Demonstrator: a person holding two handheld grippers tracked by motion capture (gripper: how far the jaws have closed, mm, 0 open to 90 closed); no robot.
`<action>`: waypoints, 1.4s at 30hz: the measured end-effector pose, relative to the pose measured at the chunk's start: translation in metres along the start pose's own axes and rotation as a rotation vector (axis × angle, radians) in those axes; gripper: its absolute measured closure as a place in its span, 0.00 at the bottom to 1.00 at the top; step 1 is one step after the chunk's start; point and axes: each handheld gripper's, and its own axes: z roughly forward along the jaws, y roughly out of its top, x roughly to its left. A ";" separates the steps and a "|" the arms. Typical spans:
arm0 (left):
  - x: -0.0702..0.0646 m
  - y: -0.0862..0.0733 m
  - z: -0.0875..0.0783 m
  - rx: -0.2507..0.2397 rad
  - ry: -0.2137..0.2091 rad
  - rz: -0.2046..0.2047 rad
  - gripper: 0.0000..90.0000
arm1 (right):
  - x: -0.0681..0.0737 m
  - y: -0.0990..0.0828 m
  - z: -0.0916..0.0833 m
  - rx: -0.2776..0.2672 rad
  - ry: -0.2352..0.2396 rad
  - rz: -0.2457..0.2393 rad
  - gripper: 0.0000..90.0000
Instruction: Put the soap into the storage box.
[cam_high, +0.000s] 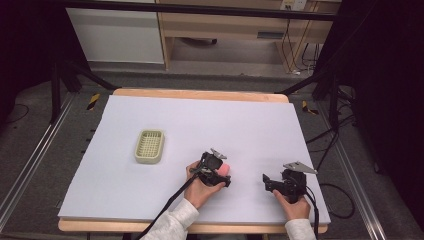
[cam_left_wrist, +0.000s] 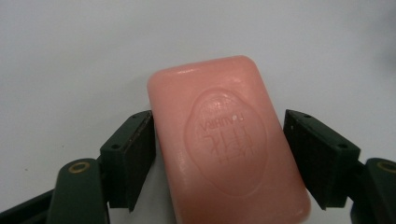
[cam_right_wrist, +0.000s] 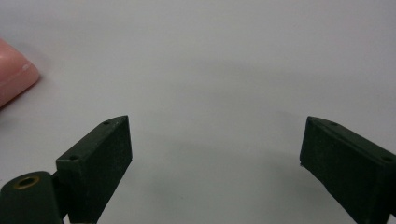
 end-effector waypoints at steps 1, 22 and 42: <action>0.000 0.001 0.000 0.003 0.002 0.001 0.29 | 0.000 0.000 0.000 0.000 0.000 -0.001 0.10; 0.002 0.005 -0.002 0.031 0.006 -0.015 0.41 | 0.000 0.000 0.000 0.002 0.000 0.000 0.11; 0.009 0.002 -0.008 0.039 -0.017 0.009 0.41 | -0.001 0.000 -0.001 0.002 0.002 -0.007 0.11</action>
